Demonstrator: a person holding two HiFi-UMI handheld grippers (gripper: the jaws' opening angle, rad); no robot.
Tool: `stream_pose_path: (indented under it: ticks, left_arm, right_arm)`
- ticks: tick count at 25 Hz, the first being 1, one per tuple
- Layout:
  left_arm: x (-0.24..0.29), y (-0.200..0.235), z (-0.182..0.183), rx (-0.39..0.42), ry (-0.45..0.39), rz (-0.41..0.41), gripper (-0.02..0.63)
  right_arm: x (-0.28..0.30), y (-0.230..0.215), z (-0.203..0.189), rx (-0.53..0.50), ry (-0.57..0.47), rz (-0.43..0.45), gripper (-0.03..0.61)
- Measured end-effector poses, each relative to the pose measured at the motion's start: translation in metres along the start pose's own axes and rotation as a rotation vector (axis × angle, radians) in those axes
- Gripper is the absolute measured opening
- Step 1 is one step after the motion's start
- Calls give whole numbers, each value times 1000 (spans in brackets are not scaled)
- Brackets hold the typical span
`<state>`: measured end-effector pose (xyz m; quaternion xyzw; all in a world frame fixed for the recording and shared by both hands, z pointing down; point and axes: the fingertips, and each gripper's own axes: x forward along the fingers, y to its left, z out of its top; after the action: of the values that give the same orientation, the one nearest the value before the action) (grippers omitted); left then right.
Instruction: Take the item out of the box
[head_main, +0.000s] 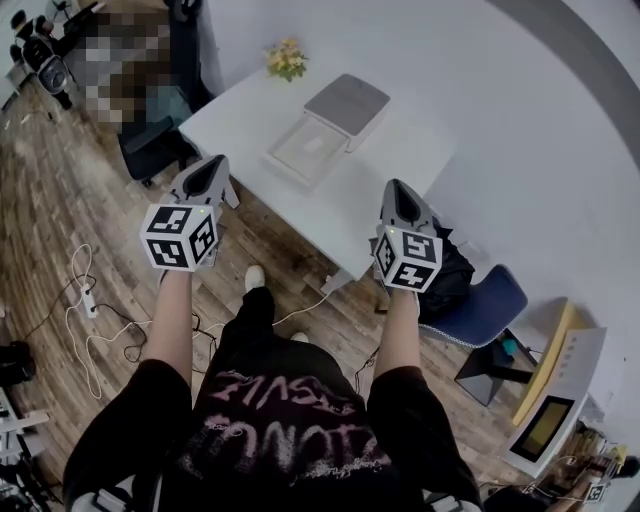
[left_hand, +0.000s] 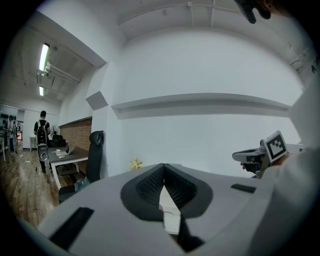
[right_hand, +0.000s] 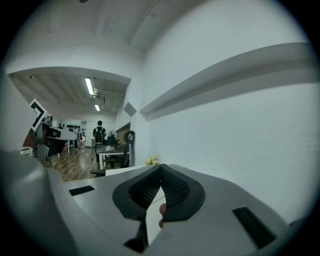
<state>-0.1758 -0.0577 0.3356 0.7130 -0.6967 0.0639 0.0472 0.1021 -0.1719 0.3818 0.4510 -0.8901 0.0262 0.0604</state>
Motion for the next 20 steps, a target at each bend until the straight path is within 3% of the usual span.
stream_pose_path:
  ticks: [20]
  left_arm:
    - [168, 71, -13, 6, 58, -162, 2]
  right_arm:
    - [135, -22, -10, 5, 38, -138, 9]
